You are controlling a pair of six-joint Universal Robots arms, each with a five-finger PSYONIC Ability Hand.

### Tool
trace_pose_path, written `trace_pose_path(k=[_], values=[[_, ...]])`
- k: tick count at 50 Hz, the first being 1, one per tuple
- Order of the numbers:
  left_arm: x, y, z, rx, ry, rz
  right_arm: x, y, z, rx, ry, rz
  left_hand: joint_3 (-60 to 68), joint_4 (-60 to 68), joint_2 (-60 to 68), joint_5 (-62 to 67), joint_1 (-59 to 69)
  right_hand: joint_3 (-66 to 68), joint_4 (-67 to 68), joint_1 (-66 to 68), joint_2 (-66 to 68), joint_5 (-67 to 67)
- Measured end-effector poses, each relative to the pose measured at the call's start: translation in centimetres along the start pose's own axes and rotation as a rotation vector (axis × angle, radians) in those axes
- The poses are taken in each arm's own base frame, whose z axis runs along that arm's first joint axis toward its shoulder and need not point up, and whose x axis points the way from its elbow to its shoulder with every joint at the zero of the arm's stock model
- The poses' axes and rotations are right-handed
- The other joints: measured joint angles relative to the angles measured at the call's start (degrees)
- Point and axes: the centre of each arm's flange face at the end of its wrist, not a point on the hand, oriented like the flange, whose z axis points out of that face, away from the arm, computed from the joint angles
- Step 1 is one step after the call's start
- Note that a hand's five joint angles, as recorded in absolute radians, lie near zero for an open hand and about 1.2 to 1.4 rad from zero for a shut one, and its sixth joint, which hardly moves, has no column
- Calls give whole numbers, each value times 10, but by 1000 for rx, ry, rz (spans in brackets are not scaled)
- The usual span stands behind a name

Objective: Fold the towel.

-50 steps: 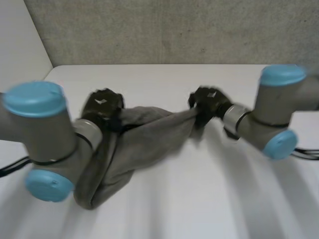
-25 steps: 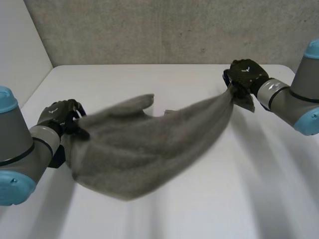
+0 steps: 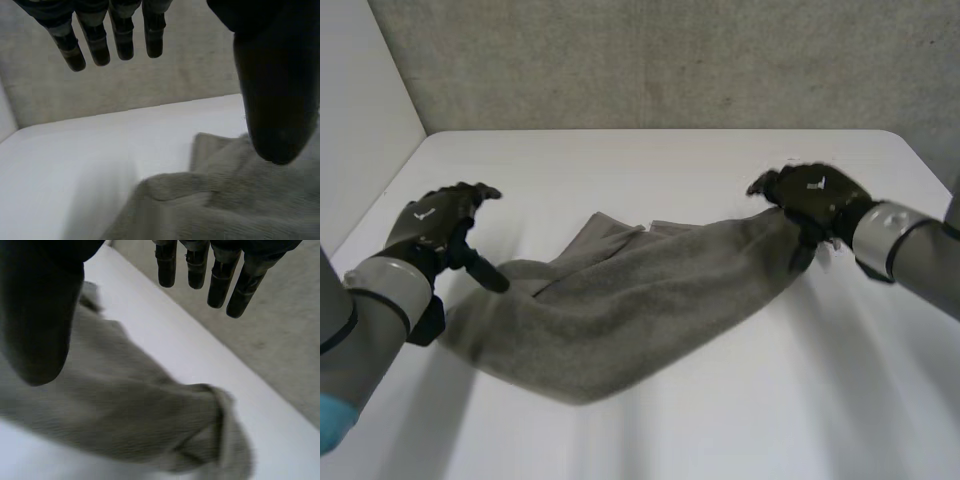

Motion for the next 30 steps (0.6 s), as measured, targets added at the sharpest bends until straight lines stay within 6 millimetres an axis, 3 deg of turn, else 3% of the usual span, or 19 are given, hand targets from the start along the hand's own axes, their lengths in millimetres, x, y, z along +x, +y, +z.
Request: trace_pose_path(k=[7, 12, 22, 30], values=[[23, 22, -26, -66, 203, 171, -29, 25, -22, -60, -88, 42, 0, 0, 0, 0, 0, 0, 0, 0, 0, 1], [28, 40, -34, -116, 288, 320, -40, 41, -24, -78, -105, 50, 0, 0, 0, 0, 0, 0, 0, 8, 4, 4], [25, 66, -29, -237, 351, 476, -45, 68, 1, -112, -127, 62, 0, 0, 0, 0, 0, 0, 0, 101, 95, 120], [26, 79, -19, -286, 376, 489, -53, 74, 26, -112, -155, 48, 0, 0, 0, 0, 0, 0, 0, 327, 322, 330]])
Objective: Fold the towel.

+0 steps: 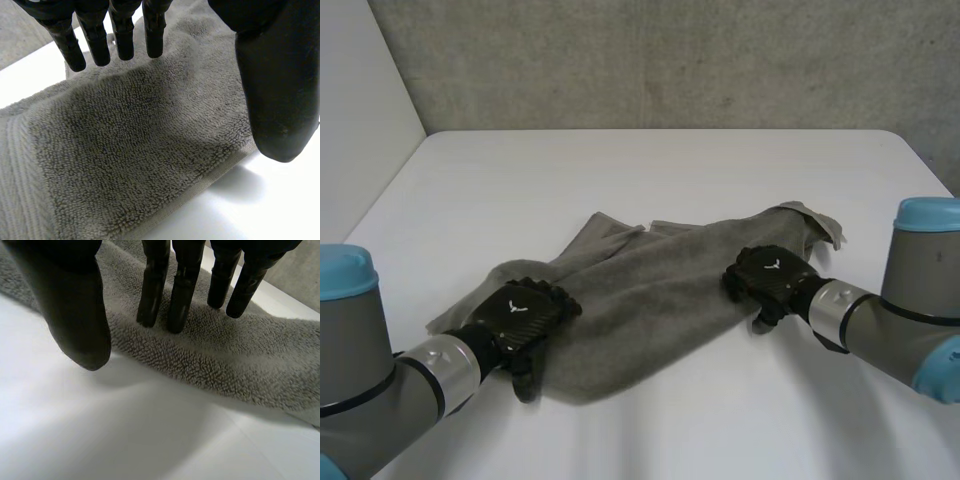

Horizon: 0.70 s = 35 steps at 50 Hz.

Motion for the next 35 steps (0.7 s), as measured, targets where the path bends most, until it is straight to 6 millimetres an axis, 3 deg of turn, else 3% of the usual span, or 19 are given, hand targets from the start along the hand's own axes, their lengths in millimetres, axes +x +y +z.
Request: trace_pose_path(k=[7, 22, 30, 35], values=[[-1, 0, 7, -4, 6, -4, 3, -10, 18, 38, 3, -24, 0, 0, 0, 0, 0, 0, 0, 281, 273, 279], [-9, -1, 11, 7, -17, -13, 22, -78, 53, 256, 39, -14, 0, 0, 0, 0, 0, 0, 0, 282, 287, 289], [-11, 4, 17, -5, -21, -28, 26, -76, 85, 250, 57, -2, 0, 0, 0, 0, 0, 0, 0, 282, 287, 289], [-11, 8, 23, -9, -24, -55, 27, -67, 94, 223, 68, 8, 0, 0, 2, 10, 0, 0, 0, 282, 287, 290]])
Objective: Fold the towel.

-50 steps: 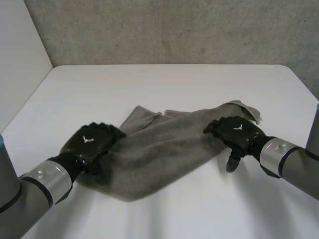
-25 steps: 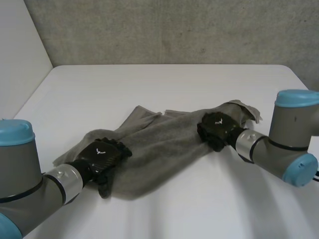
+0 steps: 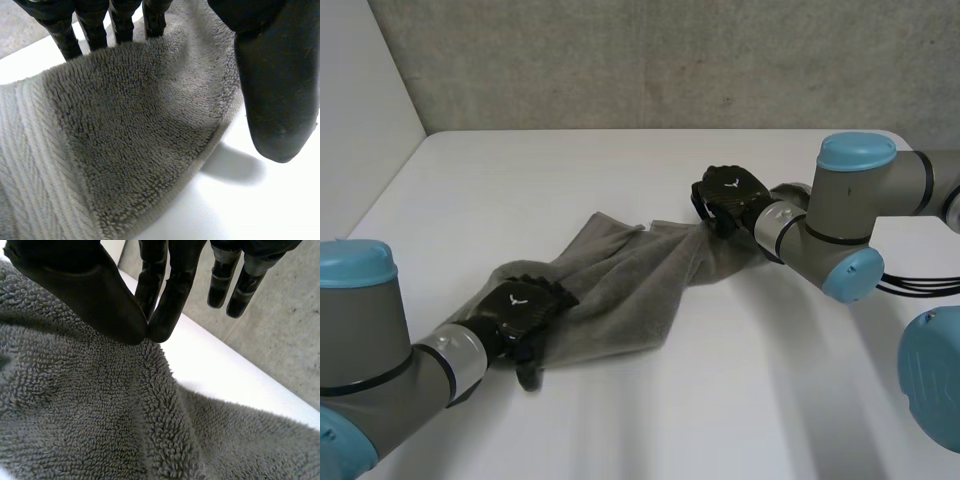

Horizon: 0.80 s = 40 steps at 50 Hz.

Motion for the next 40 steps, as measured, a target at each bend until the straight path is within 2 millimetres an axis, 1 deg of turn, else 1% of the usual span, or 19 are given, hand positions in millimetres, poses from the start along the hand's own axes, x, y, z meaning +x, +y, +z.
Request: trace_pose_path(k=[3, 9, 17, 26, 32, 40], values=[[2, 4, 3, -9, 7, -36, 0, 4, 0, -12, 4, 8, 0, 0, 5, 15, 0, 0, 0, 0, 0, 0], [10, 6, 4, -17, 30, -80, 3, 4, 0, -13, 21, 29, 0, 0, 7, 17, 0, 0, 0, 0, 0, 0], [19, 0, 4, 17, 48, -105, 7, 3, 6, 7, 42, 73, 0, 0, 8, 18, 0, 0, 0, 1, 0, 0], [24, -10, 14, 77, 31, -183, 7, 7, 10, 7, 47, 82, 0, 0, 32, 41, 1, 0, 0, 1, 0, 0], [37, -13, 19, 90, 35, -202, 5, 9, 8, -6, 39, 86, 0, 0, 33, 41, 1, 0, 0, 1, 0, 2], [57, -21, 20, 150, 53, -164, 2, 11, 4, -21, 29, 92, 0, 0, 40, 48, 2, 0, 0, 1, 0, 5]])
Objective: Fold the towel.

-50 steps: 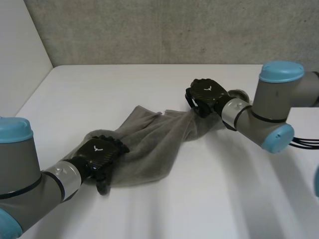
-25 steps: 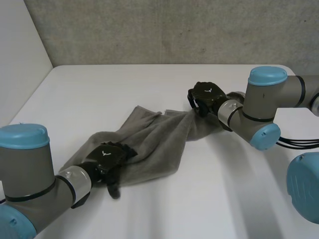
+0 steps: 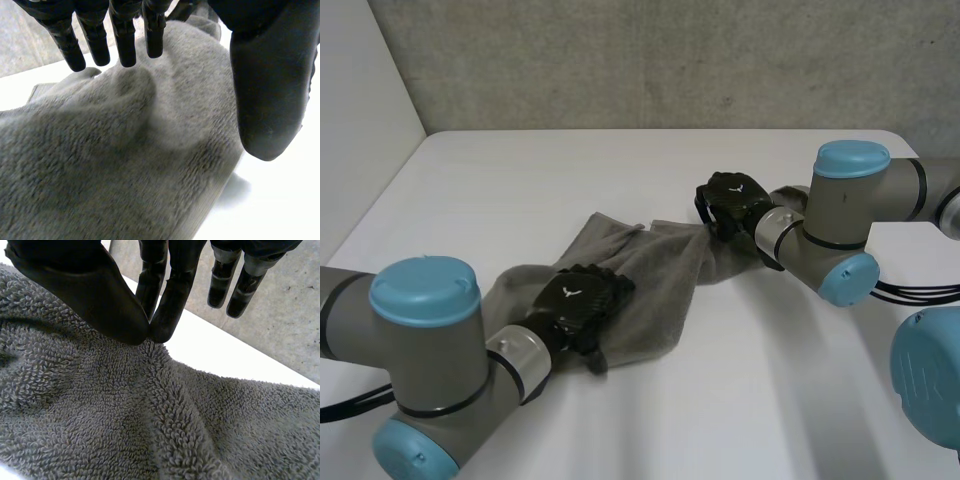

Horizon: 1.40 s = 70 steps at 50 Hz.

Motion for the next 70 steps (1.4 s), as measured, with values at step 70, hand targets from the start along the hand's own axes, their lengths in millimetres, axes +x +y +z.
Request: trace_pose_path(k=[70], values=[[3, -118, -34, 411, -46, -167, -59, -29, -163, 25, -22, 85, 0, 0, 545, 561, 573, 0, 0, -603, -610, -624]])
